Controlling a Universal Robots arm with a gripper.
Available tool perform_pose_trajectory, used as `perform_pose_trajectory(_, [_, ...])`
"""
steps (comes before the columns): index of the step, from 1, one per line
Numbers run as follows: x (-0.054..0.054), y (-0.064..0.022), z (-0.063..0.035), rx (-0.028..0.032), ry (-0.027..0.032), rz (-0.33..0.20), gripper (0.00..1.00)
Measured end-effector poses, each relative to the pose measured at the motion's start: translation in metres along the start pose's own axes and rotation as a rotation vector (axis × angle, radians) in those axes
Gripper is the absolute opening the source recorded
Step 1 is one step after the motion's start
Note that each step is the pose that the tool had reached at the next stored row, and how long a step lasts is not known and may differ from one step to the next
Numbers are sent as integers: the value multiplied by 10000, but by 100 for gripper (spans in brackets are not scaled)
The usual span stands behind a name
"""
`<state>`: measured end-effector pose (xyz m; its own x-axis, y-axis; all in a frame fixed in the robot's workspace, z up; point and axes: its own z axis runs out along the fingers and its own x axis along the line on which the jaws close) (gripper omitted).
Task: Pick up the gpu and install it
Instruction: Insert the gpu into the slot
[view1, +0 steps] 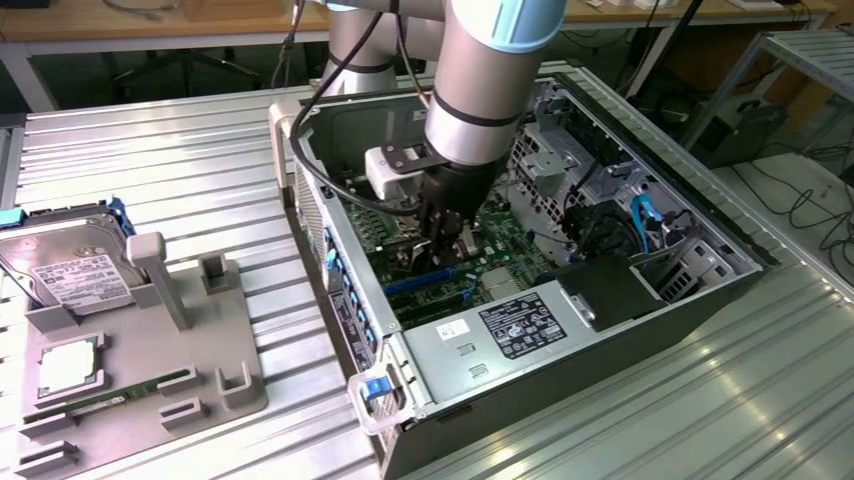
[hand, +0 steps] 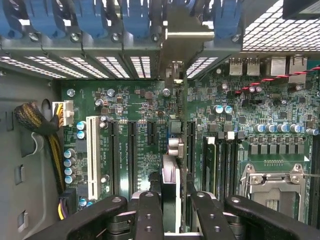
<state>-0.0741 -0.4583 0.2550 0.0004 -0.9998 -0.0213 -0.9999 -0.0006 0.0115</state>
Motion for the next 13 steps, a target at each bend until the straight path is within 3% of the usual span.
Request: perform_pose_trajectory(13, [-15, -1, 120, -41, 3, 1, 27])
